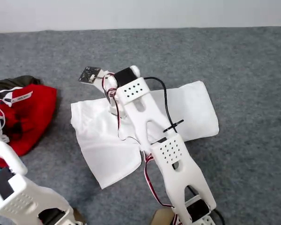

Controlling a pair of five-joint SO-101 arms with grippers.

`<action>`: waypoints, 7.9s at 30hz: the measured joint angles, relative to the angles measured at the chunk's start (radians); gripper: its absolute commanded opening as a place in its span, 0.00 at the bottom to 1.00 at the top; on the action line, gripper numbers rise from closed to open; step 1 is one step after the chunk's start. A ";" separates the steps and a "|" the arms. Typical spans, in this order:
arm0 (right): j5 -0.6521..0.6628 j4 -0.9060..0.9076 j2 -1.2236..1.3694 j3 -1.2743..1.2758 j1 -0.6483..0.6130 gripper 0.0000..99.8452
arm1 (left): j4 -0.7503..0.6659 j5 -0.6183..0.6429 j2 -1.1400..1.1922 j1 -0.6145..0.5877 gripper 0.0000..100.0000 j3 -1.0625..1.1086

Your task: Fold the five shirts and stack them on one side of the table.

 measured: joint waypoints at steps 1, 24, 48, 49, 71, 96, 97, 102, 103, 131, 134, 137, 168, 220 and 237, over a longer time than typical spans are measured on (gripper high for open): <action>0.000 0.000 0.000 0.000 0.000 0.01 | 0.000 0.000 0.000 0.000 0.00 0.000; -0.002 0.003 0.035 -0.083 -0.003 0.01 | 0.029 0.008 0.000 0.092 0.00 0.000; -0.012 0.002 0.032 0.028 0.040 0.01 | 0.037 0.037 0.000 0.150 0.00 0.000; -0.012 0.002 0.032 0.009 0.031 0.01 | 0.037 0.037 0.000 0.150 0.00 0.000; -0.015 0.002 -0.729 0.852 -0.107 0.17 | 0.037 0.037 0.000 0.074 0.00 0.000; 0.161 -0.497 -1.105 1.758 -0.394 0.24 | 0.037 0.083 0.000 0.043 0.00 0.000; 0.161 -0.508 -1.089 1.758 -0.394 0.24 | 0.037 0.083 0.000 0.043 0.00 0.000; 0.163 -0.569 -1.008 1.758 -0.394 0.24 | 0.037 0.083 0.000 0.043 0.00 0.000; 0.163 -0.578 -0.999 1.758 -0.394 0.23 | 0.037 0.083 0.000 0.043 0.00 0.000; 0.163 -0.598 -0.859 1.643 -0.390 0.01 | 0.026 0.083 0.000 0.043 0.00 0.000; 0.163 -0.560 -0.852 1.614 -0.377 0.01 | 0.026 0.083 0.000 0.043 0.00 0.000; 0.163 -0.520 -0.850 1.562 -0.350 0.01 | 0.026 0.083 0.000 0.043 0.00 0.000; 0.103 -0.397 -0.551 0.990 -0.046 0.14 | 0.026 0.083 0.000 0.043 0.00 0.000; -0.364 0.002 -0.453 0.523 0.512 0.31 | 0.219 0.083 -0.457 0.262 0.00 -0.014; -0.387 -0.181 -0.242 0.523 0.577 0.31 | 0.219 0.018 -0.531 0.241 0.00 -0.014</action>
